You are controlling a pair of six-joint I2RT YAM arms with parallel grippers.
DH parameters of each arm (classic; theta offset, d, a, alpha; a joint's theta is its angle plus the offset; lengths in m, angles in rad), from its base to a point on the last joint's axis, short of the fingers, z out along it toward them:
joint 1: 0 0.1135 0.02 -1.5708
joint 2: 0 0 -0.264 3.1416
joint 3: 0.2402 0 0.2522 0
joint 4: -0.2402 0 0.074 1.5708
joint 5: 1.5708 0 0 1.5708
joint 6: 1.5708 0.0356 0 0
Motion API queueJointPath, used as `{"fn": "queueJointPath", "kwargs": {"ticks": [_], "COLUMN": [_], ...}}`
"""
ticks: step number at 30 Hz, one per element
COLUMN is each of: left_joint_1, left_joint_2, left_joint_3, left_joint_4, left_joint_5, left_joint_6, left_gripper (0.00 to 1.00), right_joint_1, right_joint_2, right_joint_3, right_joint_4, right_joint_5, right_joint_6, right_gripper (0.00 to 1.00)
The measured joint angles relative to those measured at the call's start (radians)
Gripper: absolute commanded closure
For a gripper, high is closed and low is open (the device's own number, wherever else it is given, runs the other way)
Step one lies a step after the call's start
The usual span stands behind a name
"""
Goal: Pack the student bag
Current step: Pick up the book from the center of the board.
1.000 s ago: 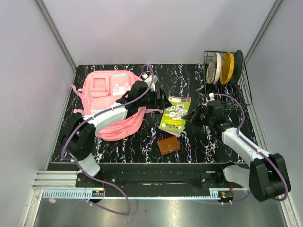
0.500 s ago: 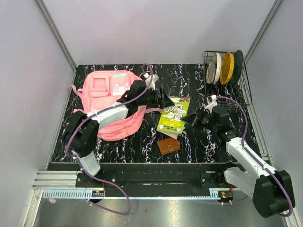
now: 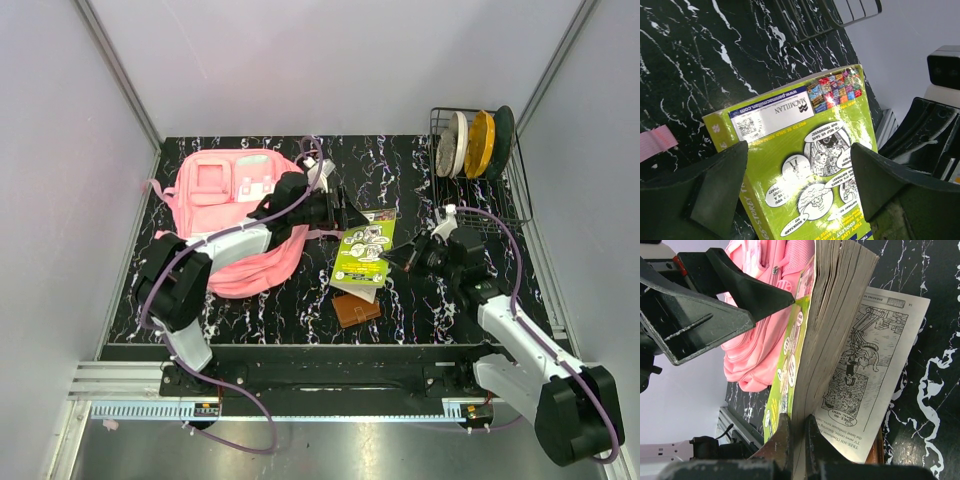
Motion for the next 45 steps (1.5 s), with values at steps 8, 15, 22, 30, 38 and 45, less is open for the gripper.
{"fn": "queueJointPath", "kwargs": {"ticks": [8,15,22,30,38,45], "left_joint_1": [0.004,0.006,0.007,0.019,0.024,0.02], "left_joint_2": [-0.073,-0.052,0.025,0.057,0.055,-0.05], "left_joint_3": [-0.015,-0.014,-0.014,-0.013,-0.013,-0.037], "left_joint_4": [-0.097,-0.109,0.037,0.163,0.206,0.101], "left_joint_5": [-0.114,-0.114,0.027,0.12,0.148,0.034], "left_joint_6": [0.034,0.002,-0.084,-0.151,-0.161,-0.121], "left_gripper": [0.08,0.07,0.11,0.64,1.0,1.0], "right_joint_1": [0.0,0.0,0.0,0.0,-0.002,0.001], "right_joint_2": [-0.032,-0.06,-0.045,-0.039,0.02,0.018], "right_joint_3": [-0.001,-0.001,-0.018,-0.027,-0.025,0.073], "right_joint_4": [-0.01,0.012,0.057,0.092,0.076,0.018], "right_joint_5": [0.0,-0.003,-0.027,-0.042,-0.02,0.04], "right_joint_6": [0.0,-0.001,0.0,0.004,0.006,0.03], "right_gripper": [1.0,1.0,1.0,1.0,0.58,0.11]}}
